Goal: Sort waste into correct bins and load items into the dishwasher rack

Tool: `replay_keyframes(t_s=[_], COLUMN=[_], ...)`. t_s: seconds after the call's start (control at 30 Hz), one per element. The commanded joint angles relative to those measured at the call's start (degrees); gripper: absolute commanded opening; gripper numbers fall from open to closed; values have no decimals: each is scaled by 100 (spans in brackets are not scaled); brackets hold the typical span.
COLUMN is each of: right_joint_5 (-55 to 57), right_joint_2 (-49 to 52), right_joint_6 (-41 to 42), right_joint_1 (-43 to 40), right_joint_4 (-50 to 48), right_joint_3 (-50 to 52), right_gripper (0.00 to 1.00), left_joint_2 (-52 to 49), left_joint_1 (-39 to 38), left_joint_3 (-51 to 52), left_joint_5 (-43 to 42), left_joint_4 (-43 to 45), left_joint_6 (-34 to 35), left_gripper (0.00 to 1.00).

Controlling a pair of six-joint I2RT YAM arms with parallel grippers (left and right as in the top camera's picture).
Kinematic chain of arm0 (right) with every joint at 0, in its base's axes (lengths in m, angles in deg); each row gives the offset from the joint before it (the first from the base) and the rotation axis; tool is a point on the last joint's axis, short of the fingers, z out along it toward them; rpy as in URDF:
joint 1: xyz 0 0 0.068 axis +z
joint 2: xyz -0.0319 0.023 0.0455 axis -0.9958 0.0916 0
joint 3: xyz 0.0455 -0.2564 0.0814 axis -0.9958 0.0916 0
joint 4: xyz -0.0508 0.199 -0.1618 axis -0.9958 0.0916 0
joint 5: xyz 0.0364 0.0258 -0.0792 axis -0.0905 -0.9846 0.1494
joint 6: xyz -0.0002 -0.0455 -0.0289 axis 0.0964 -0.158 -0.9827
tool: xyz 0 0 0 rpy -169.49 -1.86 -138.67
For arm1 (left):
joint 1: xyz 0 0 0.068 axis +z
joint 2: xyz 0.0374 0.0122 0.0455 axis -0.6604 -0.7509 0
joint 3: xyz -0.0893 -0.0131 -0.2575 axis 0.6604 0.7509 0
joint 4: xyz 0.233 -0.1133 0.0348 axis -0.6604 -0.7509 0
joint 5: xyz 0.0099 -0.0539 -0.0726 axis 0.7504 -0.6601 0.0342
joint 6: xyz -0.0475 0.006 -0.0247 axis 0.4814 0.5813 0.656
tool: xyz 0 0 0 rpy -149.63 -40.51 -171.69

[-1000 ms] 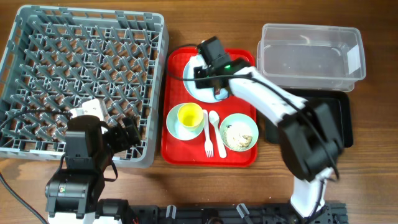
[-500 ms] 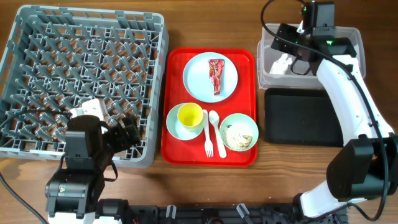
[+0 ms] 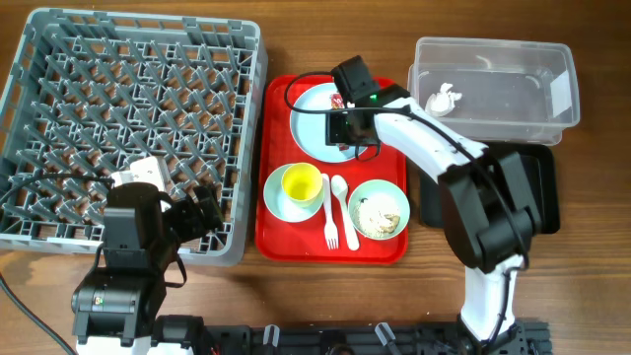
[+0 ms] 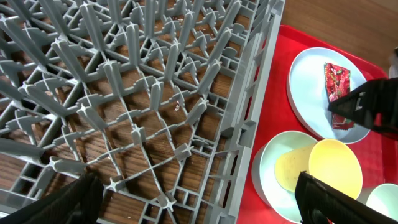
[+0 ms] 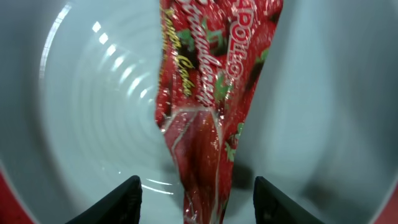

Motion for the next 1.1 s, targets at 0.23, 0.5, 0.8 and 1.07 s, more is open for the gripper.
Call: replay_keyframes(t_s=[0.23, 0.5, 0.8, 1.07], right_joint_5=[522, 1231, -1045, -422], right_joint_2=[-1314, -2129, -3014, -3202], right_joint_6=[166, 662, -1023, -837], right_joint_1=[-374, -2450, -2557, -343], right_joint_4=[243, 699, 1134, 2935], right_joint_3=[-87, 15, -70, 782], right_gripper=[4, 8, 73, 65], left_joint_2=[11, 11, 11, 11], left_joint_1=[-24, -24, -24, -24], left_joint_3=[-87, -85, -87, -87], left_joint_5=[52, 52, 52, 52], left_joint_4=[13, 15, 15, -9], left_joint_6=[55, 55, 55, 55], left_gripper=[100, 100, 100, 100])
